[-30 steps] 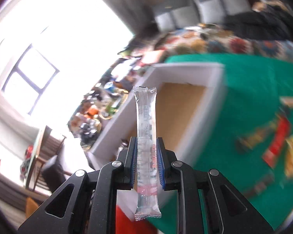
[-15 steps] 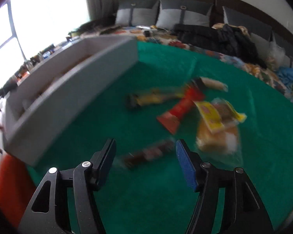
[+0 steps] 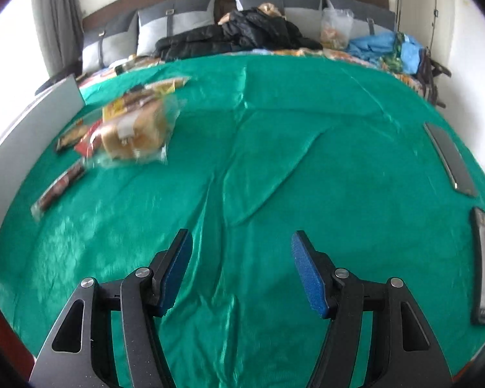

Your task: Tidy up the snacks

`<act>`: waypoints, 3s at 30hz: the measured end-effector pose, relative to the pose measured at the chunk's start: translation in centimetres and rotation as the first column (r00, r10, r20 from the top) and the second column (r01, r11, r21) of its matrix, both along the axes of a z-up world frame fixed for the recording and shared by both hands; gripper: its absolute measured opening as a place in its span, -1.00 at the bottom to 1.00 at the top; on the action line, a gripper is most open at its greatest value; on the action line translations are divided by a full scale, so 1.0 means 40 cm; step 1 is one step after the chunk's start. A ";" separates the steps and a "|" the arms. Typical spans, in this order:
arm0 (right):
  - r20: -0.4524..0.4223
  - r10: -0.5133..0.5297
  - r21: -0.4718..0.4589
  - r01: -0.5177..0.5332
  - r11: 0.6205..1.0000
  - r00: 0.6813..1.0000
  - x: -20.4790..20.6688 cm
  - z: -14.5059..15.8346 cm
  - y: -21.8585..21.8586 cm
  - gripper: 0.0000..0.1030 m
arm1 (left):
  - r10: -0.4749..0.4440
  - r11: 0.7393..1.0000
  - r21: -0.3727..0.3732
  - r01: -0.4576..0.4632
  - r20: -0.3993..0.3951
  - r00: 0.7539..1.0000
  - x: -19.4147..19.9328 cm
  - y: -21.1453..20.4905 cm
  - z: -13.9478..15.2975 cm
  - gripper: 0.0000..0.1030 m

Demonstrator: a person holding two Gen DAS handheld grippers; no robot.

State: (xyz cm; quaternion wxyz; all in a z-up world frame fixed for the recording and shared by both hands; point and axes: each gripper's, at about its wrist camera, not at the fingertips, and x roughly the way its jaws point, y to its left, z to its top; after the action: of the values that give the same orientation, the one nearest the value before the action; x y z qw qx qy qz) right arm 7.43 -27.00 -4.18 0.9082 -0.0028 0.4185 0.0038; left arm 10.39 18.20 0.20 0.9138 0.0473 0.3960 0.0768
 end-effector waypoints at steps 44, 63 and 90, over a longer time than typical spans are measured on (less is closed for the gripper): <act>-0.054 -0.023 -0.044 0.020 0.999 0.998 0.034 -0.064 0.022 0.78 | -0.203 0.967 -0.171 0.187 -0.077 0.976 -0.076 -0.299 -0.265 1.00; -0.055 -0.019 -0.043 0.016 0.999 0.998 0.036 -0.069 0.027 0.82 | -0.196 0.968 -0.173 0.181 -0.073 0.978 -0.064 -0.300 -0.266 1.00; -0.055 -0.019 -0.044 0.016 0.999 0.998 0.035 -0.070 0.029 0.83 | -0.194 0.969 -0.172 0.180 -0.066 0.979 -0.069 -0.300 -0.268 1.00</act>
State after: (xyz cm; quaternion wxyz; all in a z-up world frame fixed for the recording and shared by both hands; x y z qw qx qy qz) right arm 8.85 -25.85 -6.98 0.8961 -0.0186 0.4433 -0.0131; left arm 7.62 6.20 -10.51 0.9006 0.0118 0.4323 -0.0447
